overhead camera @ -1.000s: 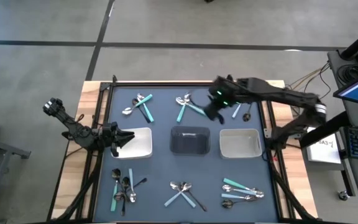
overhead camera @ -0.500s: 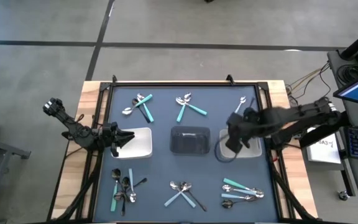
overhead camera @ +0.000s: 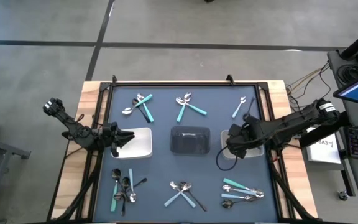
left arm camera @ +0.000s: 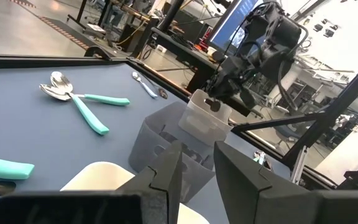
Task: Sort silverware by color (type)
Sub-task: Put the black spoon into the gray bin, then put the green spoon into the transparent black bin
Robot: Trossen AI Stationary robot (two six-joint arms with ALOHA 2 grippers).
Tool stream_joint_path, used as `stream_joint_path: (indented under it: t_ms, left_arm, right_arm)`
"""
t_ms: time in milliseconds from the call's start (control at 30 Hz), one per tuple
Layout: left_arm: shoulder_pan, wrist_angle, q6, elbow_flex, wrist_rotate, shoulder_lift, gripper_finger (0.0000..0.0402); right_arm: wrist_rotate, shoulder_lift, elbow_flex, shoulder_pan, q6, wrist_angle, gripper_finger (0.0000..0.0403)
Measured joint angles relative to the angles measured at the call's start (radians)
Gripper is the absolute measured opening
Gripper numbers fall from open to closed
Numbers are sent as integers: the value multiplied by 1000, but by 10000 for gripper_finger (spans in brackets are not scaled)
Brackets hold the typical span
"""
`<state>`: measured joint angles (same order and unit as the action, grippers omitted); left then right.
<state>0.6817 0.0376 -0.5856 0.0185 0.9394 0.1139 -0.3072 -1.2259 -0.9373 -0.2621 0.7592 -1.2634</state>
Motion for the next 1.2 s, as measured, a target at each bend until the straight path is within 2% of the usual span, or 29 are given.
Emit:
stream_joint_path:
  t_ms: [367,733,900,1033,1200]
  left_arm:
    - [0,0,0,0,0,0,76]
    - [0,0,0,0,0,0,76]
    - [0,0,0,0,0,0,76]
    - [0,0,0,0,0,0,76]
    - [0,0,0,0,0,0,76]
  right_arm:
    - [26,-1,-11,0,2,14,17]
    - [30,-1,-44,0,15,17,103]
    - [116,-1,-82,-4,53,19,115]
    - [172,-1,-140,-32,53,25,105]
    - [300,-1,-186,-117,55,96,89]
